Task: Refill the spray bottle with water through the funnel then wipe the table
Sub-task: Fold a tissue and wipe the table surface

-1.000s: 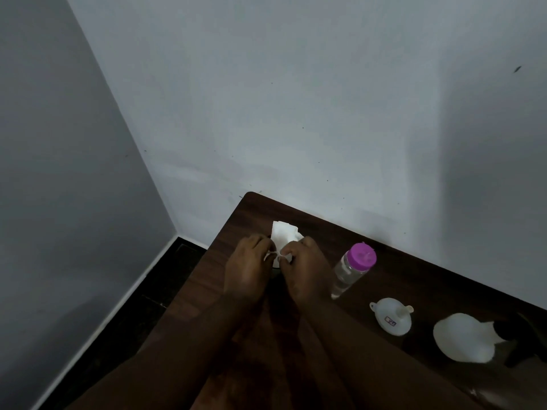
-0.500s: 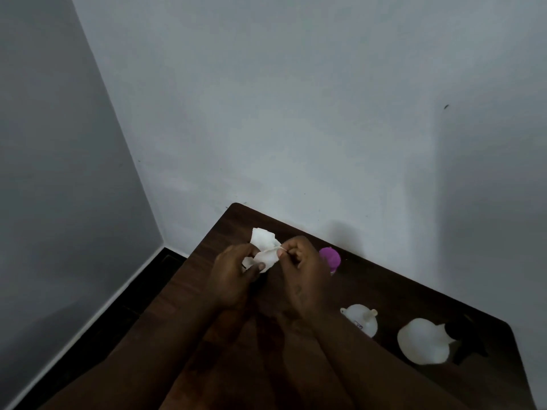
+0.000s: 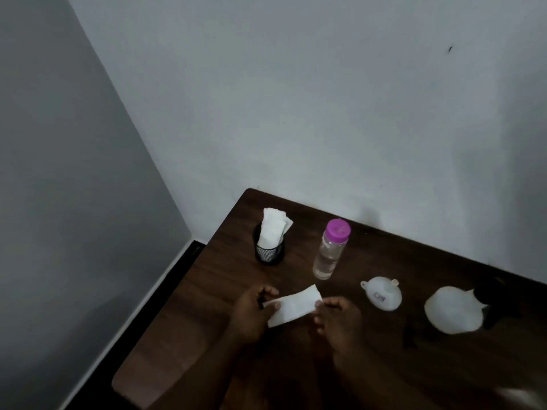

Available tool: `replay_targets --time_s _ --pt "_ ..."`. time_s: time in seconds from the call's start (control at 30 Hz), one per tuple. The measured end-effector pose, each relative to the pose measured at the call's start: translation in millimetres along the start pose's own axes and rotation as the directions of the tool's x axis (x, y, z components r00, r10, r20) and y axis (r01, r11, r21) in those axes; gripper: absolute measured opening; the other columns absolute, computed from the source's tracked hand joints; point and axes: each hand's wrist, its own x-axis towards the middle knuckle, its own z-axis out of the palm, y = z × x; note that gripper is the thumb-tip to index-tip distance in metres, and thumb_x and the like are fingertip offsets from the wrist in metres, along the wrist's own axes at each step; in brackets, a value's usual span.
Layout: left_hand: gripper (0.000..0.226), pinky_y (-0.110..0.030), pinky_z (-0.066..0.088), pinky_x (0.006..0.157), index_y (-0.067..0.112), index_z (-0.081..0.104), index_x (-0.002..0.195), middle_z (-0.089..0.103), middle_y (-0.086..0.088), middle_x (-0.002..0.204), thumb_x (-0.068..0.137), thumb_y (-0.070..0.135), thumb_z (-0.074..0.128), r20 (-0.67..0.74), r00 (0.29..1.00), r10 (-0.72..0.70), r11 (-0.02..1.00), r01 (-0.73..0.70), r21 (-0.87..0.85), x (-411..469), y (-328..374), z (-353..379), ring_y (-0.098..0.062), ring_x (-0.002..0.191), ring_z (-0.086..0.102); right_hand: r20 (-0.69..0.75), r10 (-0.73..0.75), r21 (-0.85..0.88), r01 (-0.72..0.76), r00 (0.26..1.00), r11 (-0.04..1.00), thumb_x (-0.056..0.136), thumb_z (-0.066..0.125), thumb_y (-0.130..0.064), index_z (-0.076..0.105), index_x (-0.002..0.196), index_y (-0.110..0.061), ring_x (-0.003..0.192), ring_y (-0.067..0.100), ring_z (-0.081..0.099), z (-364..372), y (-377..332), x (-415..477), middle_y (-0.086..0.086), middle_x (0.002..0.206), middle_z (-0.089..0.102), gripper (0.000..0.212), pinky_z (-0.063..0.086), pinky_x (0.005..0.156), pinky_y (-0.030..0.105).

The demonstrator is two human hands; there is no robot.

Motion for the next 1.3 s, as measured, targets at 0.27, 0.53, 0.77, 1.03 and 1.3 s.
replay_targets --time_s 0.27,0.53,0.77,1.03,1.3 --pt "0.040 -0.036 0.046 0.094 0.024 0.061 0.130 0.061 0.000 0.130 0.090 0.030 0.066 -0.011 0.960 0.280 0.648 -0.181 0.740 16 -4 19 -0.022 0.116 0.055 -0.080 -0.250 -0.522 0.173 0.965 0.835 0.093 0.061 -0.020 0.070 0.116 -0.014 0.109 0.023 0.062 10 23 22 0.005 0.116 0.067 0.025 0.046 0.097 0.034" --pt "0.078 -0.034 0.019 0.123 0.018 0.021 0.161 0.022 -0.004 0.167 0.094 0.049 0.049 0.262 0.960 0.103 0.455 -0.279 0.845 -15 -26 51 -0.020 0.153 0.021 0.714 -0.249 -0.698 0.687 0.654 -0.200 0.096 0.047 -0.032 0.032 0.146 -0.001 0.137 0.036 0.036 34 38 40 0.020 0.148 0.039 0.061 0.031 0.115 0.048" --pt "0.080 -0.040 0.028 0.121 0.014 0.041 0.153 0.043 -0.008 0.156 0.086 0.054 0.057 0.330 0.935 0.130 0.391 -0.354 0.849 -8 -27 70 -0.026 0.145 0.040 0.633 -0.286 -0.771 0.622 0.720 -0.139 0.097 0.029 -0.030 0.029 0.150 -0.004 0.139 0.034 0.035 25 57 54 0.020 0.152 0.035 0.059 0.032 0.113 0.049" --pt "0.080 -0.043 0.011 0.128 0.012 0.018 0.161 0.015 -0.010 0.168 0.097 0.043 0.053 0.531 0.842 0.093 0.351 -0.527 0.774 8 -6 106 -0.030 0.156 0.012 0.484 -0.591 -0.830 0.553 0.645 -0.076 0.085 0.062 -0.032 0.016 0.153 0.006 0.127 0.036 0.055 -28 74 66 0.030 0.141 0.049 0.090 0.040 0.111 0.036" --pt "0.085 -0.044 0.003 0.127 0.020 0.016 0.161 0.012 -0.008 0.169 0.094 0.044 0.061 0.632 0.773 0.063 0.347 -0.611 0.712 4 -1 105 -0.028 0.157 0.008 0.411 -0.451 -0.867 0.492 0.792 0.073 0.091 0.057 -0.031 0.051 0.138 0.002 0.125 0.041 0.055 -43 79 29 0.017 0.143 0.050 0.057 0.047 0.103 0.048"
